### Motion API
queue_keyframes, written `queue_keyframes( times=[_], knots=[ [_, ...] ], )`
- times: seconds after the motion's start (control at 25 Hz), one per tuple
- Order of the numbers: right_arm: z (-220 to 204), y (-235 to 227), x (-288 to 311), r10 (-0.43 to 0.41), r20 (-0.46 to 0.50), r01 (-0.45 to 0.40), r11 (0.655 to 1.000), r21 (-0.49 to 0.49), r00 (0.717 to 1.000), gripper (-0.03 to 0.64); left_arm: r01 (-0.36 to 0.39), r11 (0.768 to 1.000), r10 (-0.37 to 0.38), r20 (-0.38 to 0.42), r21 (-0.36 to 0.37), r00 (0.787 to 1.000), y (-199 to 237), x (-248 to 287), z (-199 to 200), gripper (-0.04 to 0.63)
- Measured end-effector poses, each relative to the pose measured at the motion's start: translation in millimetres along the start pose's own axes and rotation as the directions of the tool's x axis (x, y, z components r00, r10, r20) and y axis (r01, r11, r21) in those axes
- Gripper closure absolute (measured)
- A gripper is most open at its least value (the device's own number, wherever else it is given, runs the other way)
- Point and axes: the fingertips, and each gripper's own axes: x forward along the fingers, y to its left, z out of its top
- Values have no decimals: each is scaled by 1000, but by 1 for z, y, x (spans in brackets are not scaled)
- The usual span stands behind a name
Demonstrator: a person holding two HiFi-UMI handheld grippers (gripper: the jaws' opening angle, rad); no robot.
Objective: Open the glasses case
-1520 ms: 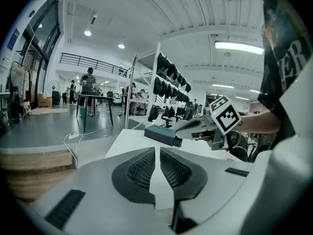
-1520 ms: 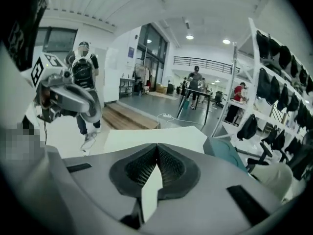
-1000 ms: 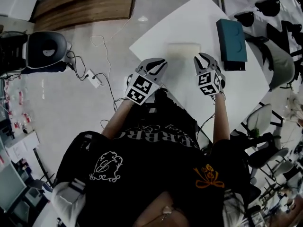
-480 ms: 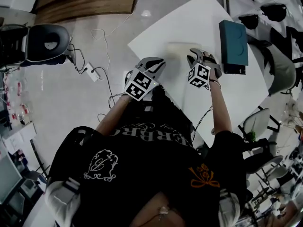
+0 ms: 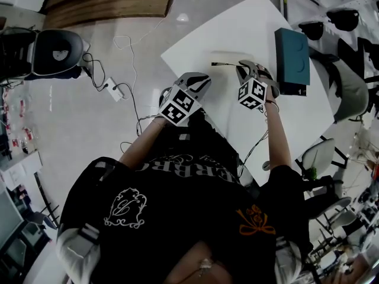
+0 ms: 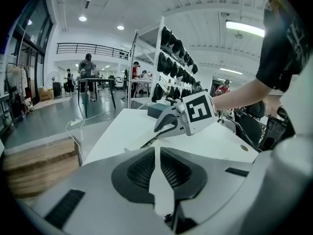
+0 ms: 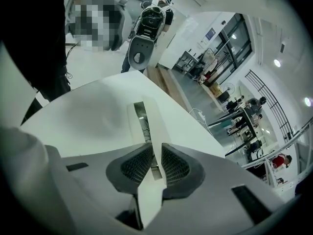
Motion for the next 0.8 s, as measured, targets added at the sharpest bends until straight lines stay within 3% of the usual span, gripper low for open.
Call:
queue_keyframes(
  times=[0.12,0.32,0.56,0.8],
  knots=[
    [4,-14,2,-11,1,11,999,38,1000,552,-6,1000,6,-2,-12,1000,-1,-2,-4,566],
    [10,-42,12,-21,-13,23,980,198,1000,554,-22,999,22,-3,-28,1000,-1,-11,-11,566],
    [12,-59,29,40,-51,-17,918,396,998,540,-59,997,59,-4,-57,998,12,-25,-18,566],
    [9,-74,44,66,-96,-13,879,476,993,535,-91,992,91,-11,-90,996,20,-38,-30,566]
  ],
)
